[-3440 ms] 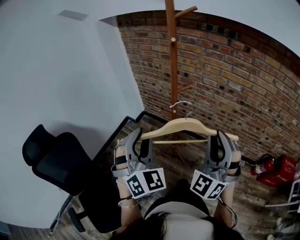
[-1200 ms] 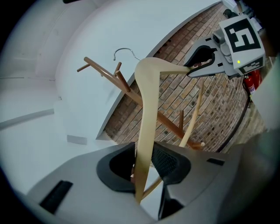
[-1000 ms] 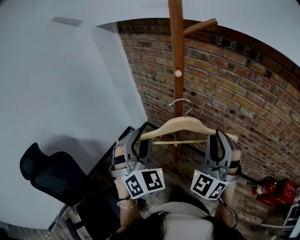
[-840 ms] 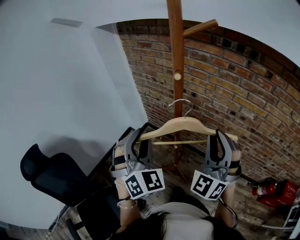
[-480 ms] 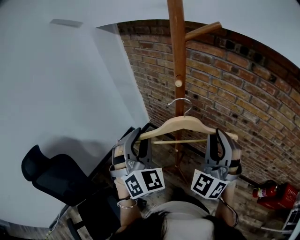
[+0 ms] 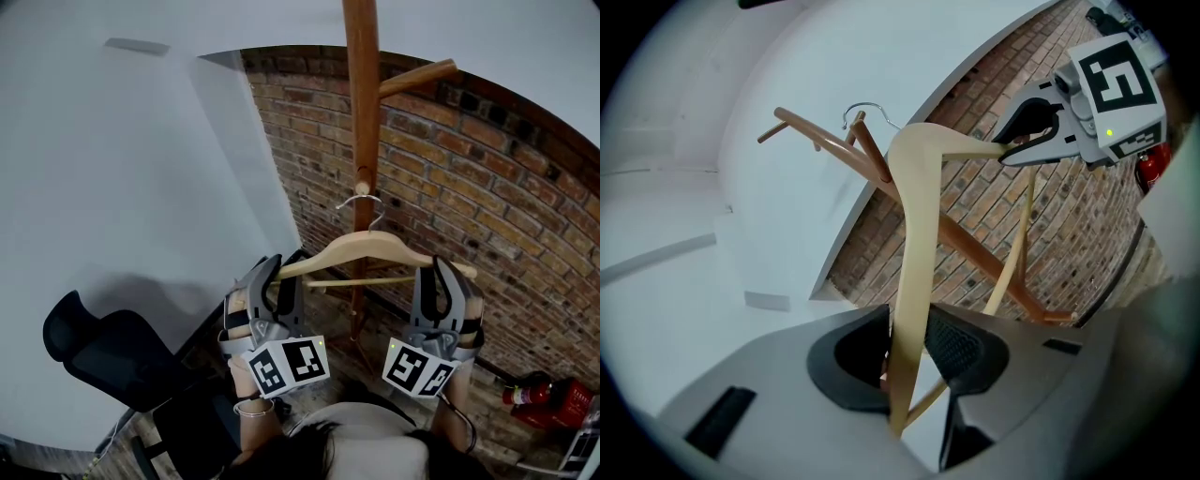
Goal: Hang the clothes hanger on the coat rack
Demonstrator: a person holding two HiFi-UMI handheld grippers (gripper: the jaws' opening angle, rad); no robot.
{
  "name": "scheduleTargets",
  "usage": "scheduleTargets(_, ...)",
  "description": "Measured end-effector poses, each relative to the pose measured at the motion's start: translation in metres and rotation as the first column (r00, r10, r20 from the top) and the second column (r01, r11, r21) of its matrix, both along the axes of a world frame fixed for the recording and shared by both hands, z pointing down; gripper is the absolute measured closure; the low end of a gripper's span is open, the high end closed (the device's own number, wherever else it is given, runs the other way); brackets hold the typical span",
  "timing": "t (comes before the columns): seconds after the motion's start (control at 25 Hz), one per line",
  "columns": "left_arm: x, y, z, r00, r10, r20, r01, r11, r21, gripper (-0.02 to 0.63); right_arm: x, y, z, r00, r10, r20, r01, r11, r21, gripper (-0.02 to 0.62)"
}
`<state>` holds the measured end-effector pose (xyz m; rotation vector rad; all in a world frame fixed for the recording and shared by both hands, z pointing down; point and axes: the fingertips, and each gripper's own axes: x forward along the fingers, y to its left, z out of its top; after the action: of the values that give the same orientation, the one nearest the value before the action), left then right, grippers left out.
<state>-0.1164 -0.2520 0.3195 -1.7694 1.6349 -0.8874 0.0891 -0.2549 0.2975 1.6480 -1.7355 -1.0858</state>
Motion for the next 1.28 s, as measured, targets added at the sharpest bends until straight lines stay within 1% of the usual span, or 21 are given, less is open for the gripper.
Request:
scheduleTargets(0.44,-0.003,-0.017,-0.003,1.0,-0.008,0.0,0.008,1.0,-0.013,0.491,-0.003,-0.019,-0.004,1.0,-0.01,0.005,0.01,1.0,-0.008,0.491)
scheduleTargets(1.28,0.0,-0.047,0.022,1.0,-0.008,0.006,0.009,0.998,-0.069,0.491,0.0,-0.05,0.023,1.0,-0.003,0.014,0.003,0.998,-0.066,0.489)
